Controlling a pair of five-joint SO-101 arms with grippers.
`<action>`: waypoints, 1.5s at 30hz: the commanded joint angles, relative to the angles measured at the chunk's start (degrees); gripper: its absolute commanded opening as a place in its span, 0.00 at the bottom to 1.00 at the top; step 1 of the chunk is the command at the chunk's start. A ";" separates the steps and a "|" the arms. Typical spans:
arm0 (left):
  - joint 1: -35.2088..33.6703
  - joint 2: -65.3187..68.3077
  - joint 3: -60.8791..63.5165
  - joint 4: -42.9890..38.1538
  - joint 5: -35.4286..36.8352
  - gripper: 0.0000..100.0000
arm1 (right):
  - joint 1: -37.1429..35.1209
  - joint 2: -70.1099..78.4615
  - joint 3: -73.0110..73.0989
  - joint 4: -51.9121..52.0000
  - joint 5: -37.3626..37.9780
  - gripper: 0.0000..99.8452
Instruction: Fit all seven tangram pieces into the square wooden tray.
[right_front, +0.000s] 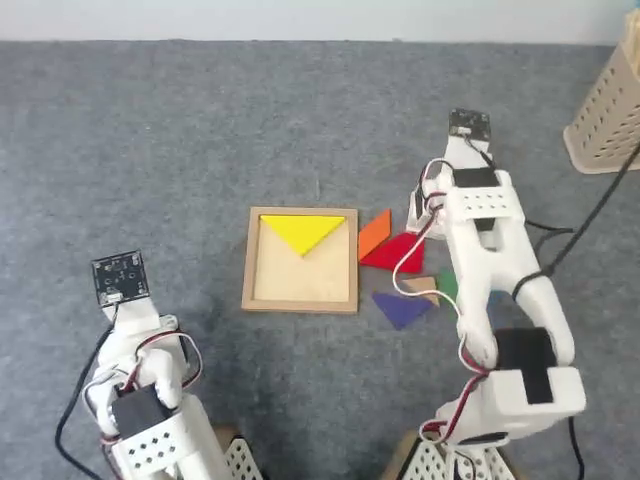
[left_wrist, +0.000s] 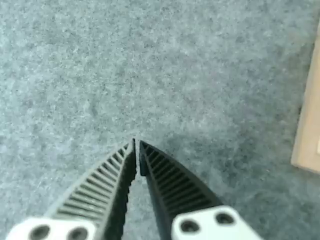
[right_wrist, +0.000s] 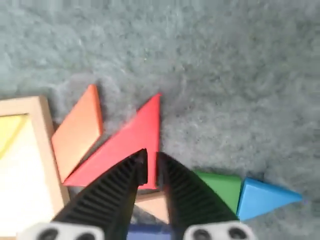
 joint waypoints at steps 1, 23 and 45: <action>0.09 -0.18 -0.48 0.18 0.53 0.01 | -5.85 -2.24 0.09 -0.92 1.32 0.11; 0.09 -0.18 -0.48 0.18 0.53 0.01 | 0.75 30.29 -30.24 15.16 13.80 0.11; 0.09 -0.18 -0.48 0.18 0.53 0.01 | 3.65 6.55 -19.60 4.88 19.78 0.11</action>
